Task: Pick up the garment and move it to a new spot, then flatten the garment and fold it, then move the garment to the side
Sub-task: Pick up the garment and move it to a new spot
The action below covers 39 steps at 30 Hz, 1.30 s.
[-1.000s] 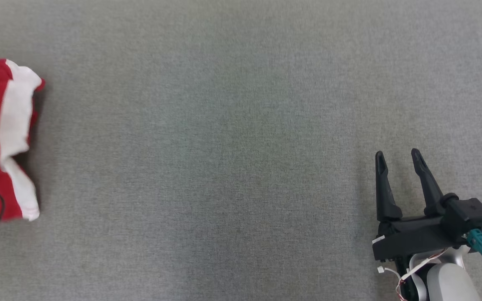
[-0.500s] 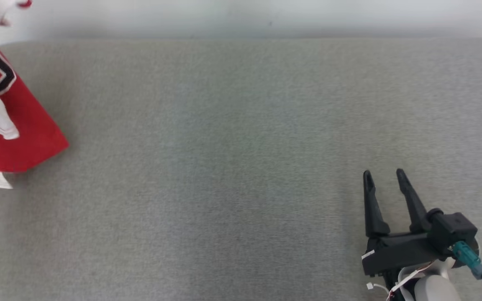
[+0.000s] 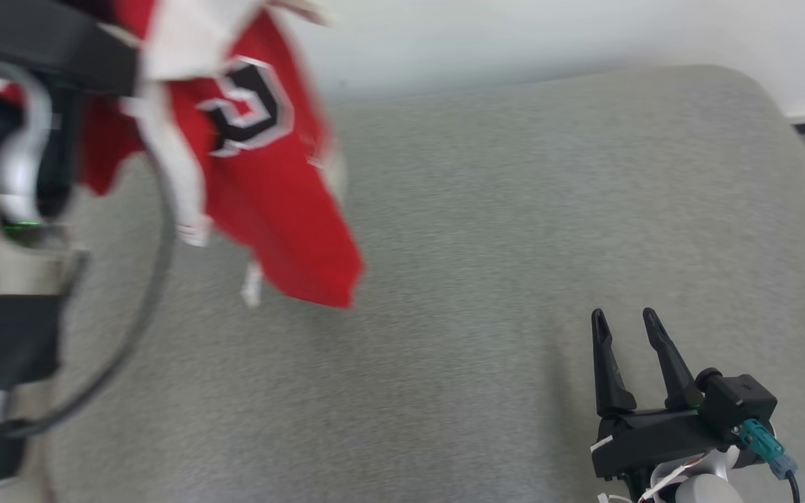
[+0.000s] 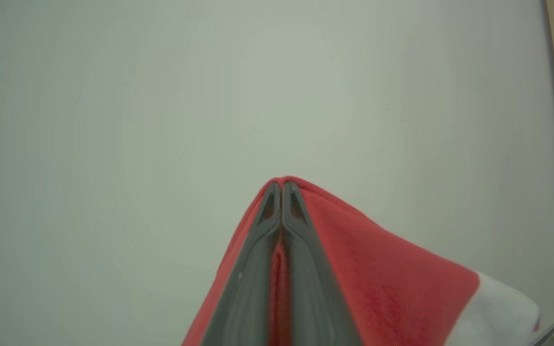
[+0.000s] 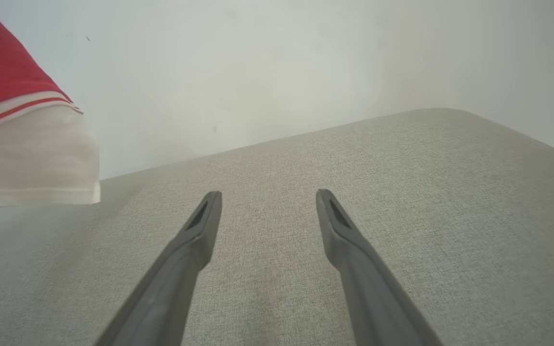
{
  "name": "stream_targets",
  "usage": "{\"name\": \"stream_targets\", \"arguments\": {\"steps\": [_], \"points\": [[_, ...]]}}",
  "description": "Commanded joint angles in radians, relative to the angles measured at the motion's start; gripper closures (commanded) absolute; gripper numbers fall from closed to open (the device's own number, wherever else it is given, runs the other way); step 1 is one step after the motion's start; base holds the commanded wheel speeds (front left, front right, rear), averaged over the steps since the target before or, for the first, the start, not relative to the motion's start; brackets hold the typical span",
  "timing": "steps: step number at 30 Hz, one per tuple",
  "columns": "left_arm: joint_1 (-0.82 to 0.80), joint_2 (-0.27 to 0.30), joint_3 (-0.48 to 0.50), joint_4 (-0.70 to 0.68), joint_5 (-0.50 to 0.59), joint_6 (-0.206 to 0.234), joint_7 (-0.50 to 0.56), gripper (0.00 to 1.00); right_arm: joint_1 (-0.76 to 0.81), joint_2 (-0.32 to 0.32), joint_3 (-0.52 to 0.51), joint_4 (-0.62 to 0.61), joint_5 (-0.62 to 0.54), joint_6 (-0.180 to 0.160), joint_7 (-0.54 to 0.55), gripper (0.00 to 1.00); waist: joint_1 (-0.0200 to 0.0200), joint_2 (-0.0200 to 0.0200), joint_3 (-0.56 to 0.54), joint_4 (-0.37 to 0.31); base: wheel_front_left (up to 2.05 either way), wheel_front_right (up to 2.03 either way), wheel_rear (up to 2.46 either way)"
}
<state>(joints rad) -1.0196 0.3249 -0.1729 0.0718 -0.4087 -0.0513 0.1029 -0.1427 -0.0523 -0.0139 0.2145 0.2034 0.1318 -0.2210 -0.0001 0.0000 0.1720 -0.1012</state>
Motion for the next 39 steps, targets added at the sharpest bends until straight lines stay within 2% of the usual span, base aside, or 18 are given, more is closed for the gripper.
{"name": "stream_targets", "arguments": {"steps": [1, 6, 11, 19, 21, 23, 26, 27, 28, 29, 34, 39], "points": [[-0.015, -0.023, -0.021, -0.01, 0.001, 0.003, 0.007, 1.0, 0.004, 0.003, 0.005, 0.007, 0.014, -0.002, -0.009, 0.0, 0.0001, 0.0, -0.023, -0.071, 0.0, 0.0, 0.0], [0.017, -0.118, -0.11, 0.012, -0.009, 0.001, 0.009, 1.0, -0.005, 0.004, 0.018, 0.029, 0.025, -0.002, -0.02, 0.0, 0.0001, 0.0, -0.011, -0.128, 0.0, 0.0, 0.0], [0.103, -0.177, -0.179, 0.081, -0.006, 0.004, -0.019, 1.0, -0.015, 0.004, 0.019, 0.043, 0.032, -0.002, -0.03, 0.0, 0.0001, 0.0, 0.007, -0.168, 0.0, 0.0, 0.0], [0.331, -0.215, -0.234, 0.279, -0.02, 0.029, -0.103, 1.0, -0.023, 0.004, 0.021, 0.053, 0.036, -0.002, -0.038, 0.0, 0.0001, 0.0, 0.03, -0.186, 0.0, 0.0, 0.0], [0.378, -0.219, -0.258, 0.351, -0.011, 0.023, -0.122, 1.0, -0.024, 0.004, 0.025, 0.056, 0.034, -0.002, -0.04, 0.0, 0.0001, 0.0, 0.036, -0.181, 0.0, 0.0, 0.0], [0.394, -0.21, -0.291, 0.424, 0.022, 0.017, -0.135, 1.0, -0.03, 0.004, 0.03, 0.06, 0.032, -0.002, -0.041, 0.0, 0.0001, 0.0, 0.043, -0.176, 0.0, 0.0, 0.0], [0.39, -0.227, -0.317, 0.505, 0.036, 0.014, -0.18, 1.0, -0.04, 0.004, 0.032, 0.063, 0.031, -0.002, -0.042, 0.0, 0.0001, 0.0, 0.048, -0.165, 0.0, 0.0, 0.0], [0.38, -0.232, -0.324, 0.519, 0.041, 0.012, -0.201, 0.72, -0.041, 0.004, 0.032, 0.064, 0.028, -0.002, -0.042, 0.0, 0.0001, 0.0, 0.046, -0.16, 0.0, 0.0, 0.0], [0.367, -0.239, -0.329, 0.53, 0.042, 0.011, -0.222, 0.3, -0.039, 0.003, 0.027, 0.067, 0.024, -0.002, -0.043, 0.0, 0.0001, 0.0, 0.043, -0.152, 0.0, 0.0, 0.0], [0.356, -0.243, -0.331, 0.539, 0.042, 0.01, -0.242, 0.0, -0.038, 0.003, 0.026, 0.068, 0.022, -0.002, -0.043, 0.0, 0.0001, 0.0, 0.04, -0.147, 0.0, 0.0, 0.0], [0.315, -0.259, -0.338, 0.541, 0.035, 0.016, -0.314, 0.0, -0.024, 0.003, 0.022, 0.074, 0.018, -0.002, -0.043, 0.0, 0.0001, 0.0, 0.011, -0.118, 0.0, 0.0, 0.0], [0.306, -0.263, -0.343, 0.513, 0.041, 0.025, -0.338, 0.0, -0.007, 0.003, 0.017, 0.074, 0.014, -0.002, -0.039, 0.0, 0.0001, 0.0, -0.016, -0.094, 0.0, 0.0, 0.0]]}}
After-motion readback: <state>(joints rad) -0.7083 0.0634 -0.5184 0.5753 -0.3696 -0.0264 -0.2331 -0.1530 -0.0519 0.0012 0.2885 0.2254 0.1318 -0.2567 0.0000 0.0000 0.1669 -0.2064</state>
